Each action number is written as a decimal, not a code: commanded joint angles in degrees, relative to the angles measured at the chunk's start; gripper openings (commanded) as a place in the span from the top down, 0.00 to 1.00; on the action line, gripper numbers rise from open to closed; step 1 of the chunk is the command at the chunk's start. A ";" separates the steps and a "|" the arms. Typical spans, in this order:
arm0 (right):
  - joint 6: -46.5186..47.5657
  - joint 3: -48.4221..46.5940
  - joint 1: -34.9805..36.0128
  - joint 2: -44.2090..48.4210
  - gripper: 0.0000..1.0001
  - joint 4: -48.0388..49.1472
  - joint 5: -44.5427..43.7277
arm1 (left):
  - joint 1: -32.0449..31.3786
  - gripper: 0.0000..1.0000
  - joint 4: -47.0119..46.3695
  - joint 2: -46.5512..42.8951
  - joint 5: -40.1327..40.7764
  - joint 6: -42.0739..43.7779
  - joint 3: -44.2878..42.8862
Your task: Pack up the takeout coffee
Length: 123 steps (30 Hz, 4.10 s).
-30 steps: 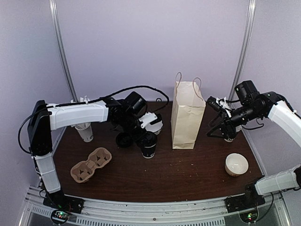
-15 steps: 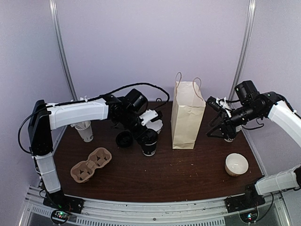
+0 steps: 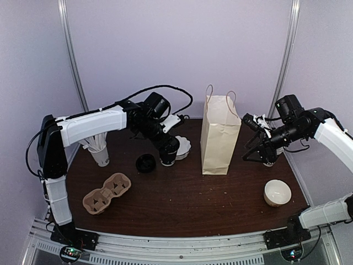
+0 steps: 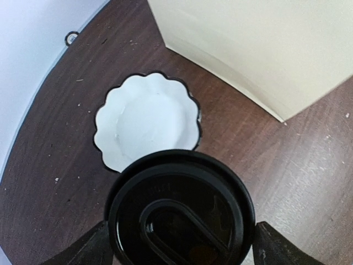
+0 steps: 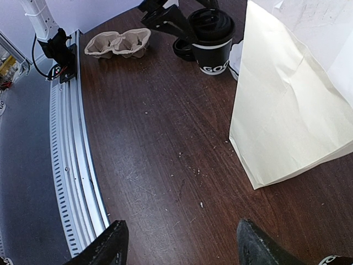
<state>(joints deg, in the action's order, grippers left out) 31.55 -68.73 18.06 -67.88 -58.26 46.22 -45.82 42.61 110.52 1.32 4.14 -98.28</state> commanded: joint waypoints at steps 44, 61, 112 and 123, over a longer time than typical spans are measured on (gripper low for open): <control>0.35 1.21 -0.44 1.90 0.29 0.08 -1.02 | 11.18 0.13 -13.09 1.91 6.49 -7.27 -2.92; 0.44 0.41 -0.45 0.31 0.29 -0.19 -1.04 | 13.74 0.09 -16.24 9.12 6.14 -10.16 -3.96; -22.82 -45.63 6.32 -29.26 0.22 -6.29 -36.90 | 3.25 0.03 -9.88 -12.61 11.32 -8.10 5.32; -19.60 -39.24 3.61 -19.09 0.22 -4.53 -34.20 | 2.63 0.03 -9.17 -12.95 12.27 -7.31 5.34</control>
<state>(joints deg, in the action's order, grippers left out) 10.87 -110.93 21.58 -91.00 -64.01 5.96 -42.87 34.44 99.79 12.10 -4.19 -93.08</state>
